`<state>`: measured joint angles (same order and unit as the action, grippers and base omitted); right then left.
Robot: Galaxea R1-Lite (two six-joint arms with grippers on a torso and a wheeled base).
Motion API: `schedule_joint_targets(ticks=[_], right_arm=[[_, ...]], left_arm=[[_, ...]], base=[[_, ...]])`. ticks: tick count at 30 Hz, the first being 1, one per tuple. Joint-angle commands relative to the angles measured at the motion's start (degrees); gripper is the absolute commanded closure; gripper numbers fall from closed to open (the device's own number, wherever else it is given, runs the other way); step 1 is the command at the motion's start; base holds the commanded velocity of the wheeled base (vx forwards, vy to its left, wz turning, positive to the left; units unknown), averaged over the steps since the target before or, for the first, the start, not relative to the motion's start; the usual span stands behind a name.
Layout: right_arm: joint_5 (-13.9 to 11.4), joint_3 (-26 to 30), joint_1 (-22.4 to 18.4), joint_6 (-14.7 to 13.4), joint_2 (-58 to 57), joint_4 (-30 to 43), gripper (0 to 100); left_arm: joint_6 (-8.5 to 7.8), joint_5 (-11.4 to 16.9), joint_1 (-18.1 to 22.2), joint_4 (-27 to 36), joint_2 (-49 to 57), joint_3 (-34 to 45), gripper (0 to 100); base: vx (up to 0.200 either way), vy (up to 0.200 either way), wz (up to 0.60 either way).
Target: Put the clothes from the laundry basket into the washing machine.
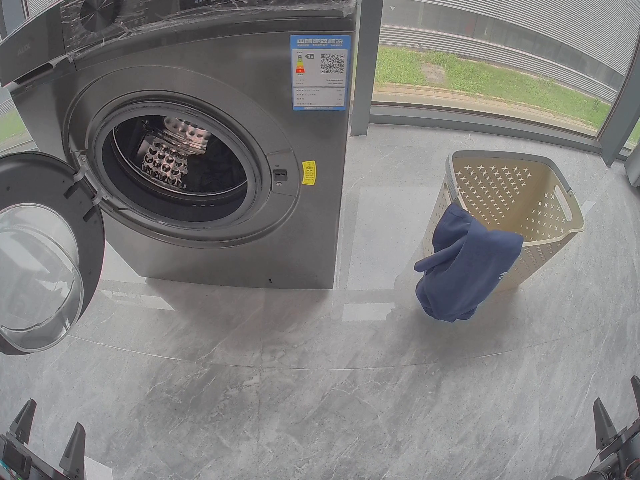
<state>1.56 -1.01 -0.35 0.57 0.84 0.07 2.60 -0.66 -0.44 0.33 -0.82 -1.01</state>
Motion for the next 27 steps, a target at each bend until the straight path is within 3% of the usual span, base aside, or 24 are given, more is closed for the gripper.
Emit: schedule_joint_targets(ticks=[1, 11, 23, 27], right_arm=[[0.0, 1.0, 0.0, 0.0, -0.8, -0.1, 0], [0.0, 1.0, 0.0, 0.0, -0.8, 0.0, 0], [0.0, 1.0, 0.0, 0.0, -0.8, -0.1, 0], [0.0, 1.0, 0.0, 0.0, -0.8, -0.1, 0]], left_arm=[[0.04, 0.0, 0.0, 0.0, 0.8, 1.0, 0], [0.04, 0.0, 0.0, 0.0, 0.8, 1.0, 0], [0.04, 0.0, 0.0, 0.0, 0.8, 1.0, 0], [0.04, 0.0, 0.0, 0.0, 0.8, 1.0, 0]], base=[[0.000, -0.200, 0.00], [0.000, -0.200, 0.00], [0.000, 0.000, 0.00], [0.000, -0.200, 0.00]])
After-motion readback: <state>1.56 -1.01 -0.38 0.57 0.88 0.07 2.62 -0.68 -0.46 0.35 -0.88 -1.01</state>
